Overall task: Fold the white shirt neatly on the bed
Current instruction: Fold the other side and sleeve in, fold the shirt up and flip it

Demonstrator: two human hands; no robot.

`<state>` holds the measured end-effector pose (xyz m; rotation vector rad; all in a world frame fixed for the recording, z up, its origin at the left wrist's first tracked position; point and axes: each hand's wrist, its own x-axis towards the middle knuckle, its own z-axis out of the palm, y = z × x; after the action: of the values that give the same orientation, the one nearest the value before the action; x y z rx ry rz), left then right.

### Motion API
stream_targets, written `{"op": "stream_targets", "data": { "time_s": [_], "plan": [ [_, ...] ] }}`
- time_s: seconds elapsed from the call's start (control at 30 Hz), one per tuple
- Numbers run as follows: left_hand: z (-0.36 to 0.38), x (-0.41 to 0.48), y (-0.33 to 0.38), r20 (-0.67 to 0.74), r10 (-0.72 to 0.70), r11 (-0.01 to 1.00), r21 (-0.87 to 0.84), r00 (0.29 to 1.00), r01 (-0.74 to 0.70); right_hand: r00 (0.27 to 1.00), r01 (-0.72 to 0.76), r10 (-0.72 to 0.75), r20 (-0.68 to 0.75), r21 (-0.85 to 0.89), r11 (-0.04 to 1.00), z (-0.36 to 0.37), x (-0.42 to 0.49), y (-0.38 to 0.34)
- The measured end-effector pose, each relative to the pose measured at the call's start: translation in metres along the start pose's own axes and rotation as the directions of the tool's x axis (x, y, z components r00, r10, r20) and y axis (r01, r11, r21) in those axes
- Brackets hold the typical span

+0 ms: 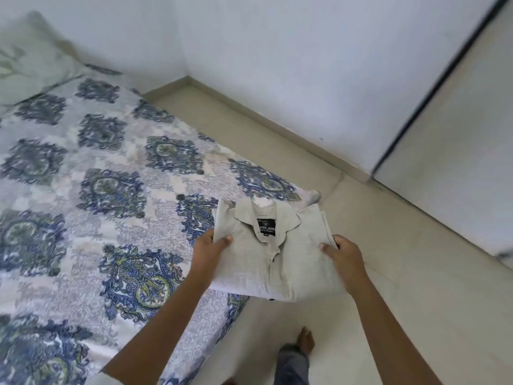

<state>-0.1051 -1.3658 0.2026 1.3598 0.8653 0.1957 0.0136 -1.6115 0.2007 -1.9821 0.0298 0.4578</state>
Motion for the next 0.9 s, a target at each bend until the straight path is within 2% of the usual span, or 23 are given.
{"op": "stream_targets", "data": {
  "time_s": [0.17,0.27,0.47,0.7,0.9],
  "plan": [
    [0.051,0.049,-0.010,-0.236,-0.039,0.992,-0.123,0.971,0.009,0.975,0.152,-0.102,0.196,-0.255,0.955,0.003,0.139,-0.026],
    [0.080,0.075,-0.017,-0.303,-0.118,0.978,-0.198,0.946,0.058,0.945,0.272,-0.171,0.279,-0.381,0.883,0.013,0.203,-0.043],
    [0.117,0.137,-0.023,-0.402,-0.219,0.950,-0.297,0.889,0.099,0.903,0.353,-0.174,0.393,-0.448,0.821,0.048,0.305,-0.049],
    [0.141,0.223,-0.055,-0.479,-0.333,0.921,-0.350,0.813,0.171,0.882,0.348,-0.119,0.457,-0.460,0.817,0.084,0.391,-0.020],
    [0.160,0.263,-0.099,-0.575,-0.399,0.902,-0.386,0.715,0.194,0.834,0.331,-0.032,0.551,-0.451,0.829,0.117,0.452,0.014]
  ]
}}
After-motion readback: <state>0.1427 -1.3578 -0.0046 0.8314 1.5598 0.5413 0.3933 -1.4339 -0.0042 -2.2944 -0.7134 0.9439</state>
